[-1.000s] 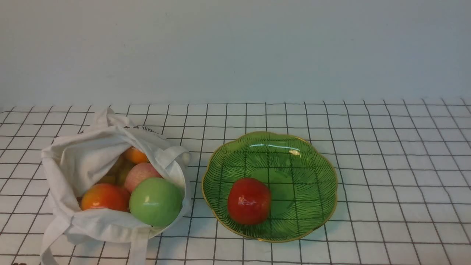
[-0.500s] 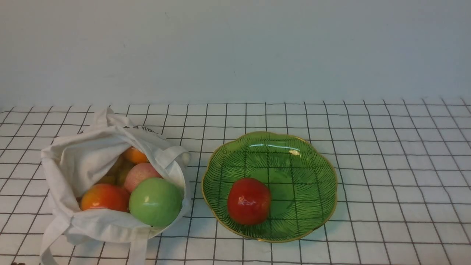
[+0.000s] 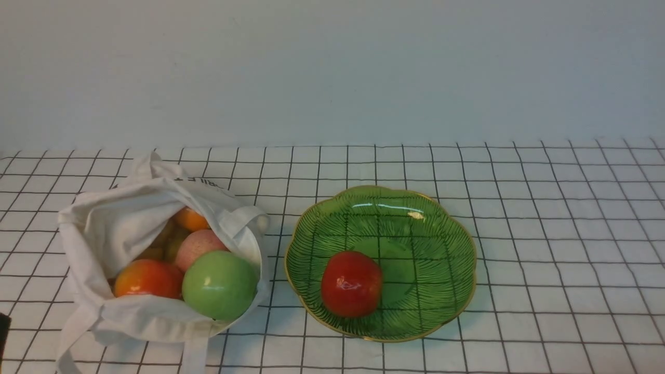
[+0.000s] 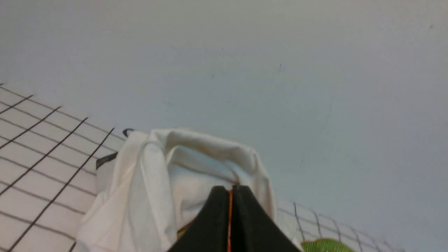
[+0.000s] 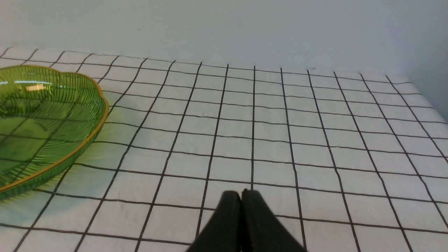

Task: Take the fruit out of the bag on the white checkered tablecloth and place them on the plate.
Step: 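Reach into the white bag and grasp the apple with the left gripper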

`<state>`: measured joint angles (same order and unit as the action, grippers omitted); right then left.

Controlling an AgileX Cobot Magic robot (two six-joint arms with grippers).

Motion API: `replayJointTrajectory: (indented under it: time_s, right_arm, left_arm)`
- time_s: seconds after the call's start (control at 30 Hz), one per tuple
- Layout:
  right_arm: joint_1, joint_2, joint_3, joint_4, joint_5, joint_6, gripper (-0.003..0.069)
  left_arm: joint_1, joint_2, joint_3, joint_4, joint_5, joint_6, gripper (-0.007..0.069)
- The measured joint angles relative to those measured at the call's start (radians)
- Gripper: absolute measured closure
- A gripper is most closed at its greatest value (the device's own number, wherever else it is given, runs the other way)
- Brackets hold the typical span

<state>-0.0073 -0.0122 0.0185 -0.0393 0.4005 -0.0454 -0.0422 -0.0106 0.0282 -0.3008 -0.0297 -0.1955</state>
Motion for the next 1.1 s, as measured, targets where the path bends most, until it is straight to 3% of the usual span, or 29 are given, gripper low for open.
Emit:
replayJointTrajectory:
  time_s: [0.13, 0.23, 0.4, 0.5, 0.73, 0.83, 0.93, 1.1]
  right_arm:
    - [0.0, 0.0, 0.0, 0.0, 0.0, 0.0, 0.0673]
    - [0.0, 0.0, 0.0, 0.0, 0.0, 0.0, 0.0673]
    - [0.0, 0.0, 0.0, 0.0, 0.0, 0.0, 0.0673]
    - [0.0, 0.0, 0.0, 0.0, 0.0, 0.0, 0.0673]
    - [0.0, 0.0, 0.0, 0.0, 0.0, 0.0, 0.0673]
    - [0.0, 0.0, 0.0, 0.0, 0.0, 0.0, 0.0673]
    - [0.0, 0.0, 0.0, 0.0, 0.0, 0.0, 0.0673]
    - [0.0, 0.0, 0.0, 0.0, 0.0, 0.0, 0.0673]
  left_arm:
    - [0.0, 0.0, 0.0, -0.015, -0.118, -0.001, 0.0632]
    - [0.0, 0.0, 0.0, -0.022, -0.309, -0.018, 0.0632]
    - [0.0, 0.0, -0.049, -0.011, -0.38, -0.085, 0.0632]
    - [0.0, 0.036, -0.187, 0.051, -0.207, -0.085, 0.0632]
    - [0.0, 0.494, -0.608, 0.173, 0.606, -0.066, 0.0632]
    - [0.0, 0.696, -0.722, 0.173, 0.819, -0.01, 0.0632]
    - [-0.003, 0.948, -0.848, 0.153, 0.983, 0.129, 0.0632]
    - [-0.09, 1.156, -0.971, 0.105, 1.045, 0.268, 0.0632]
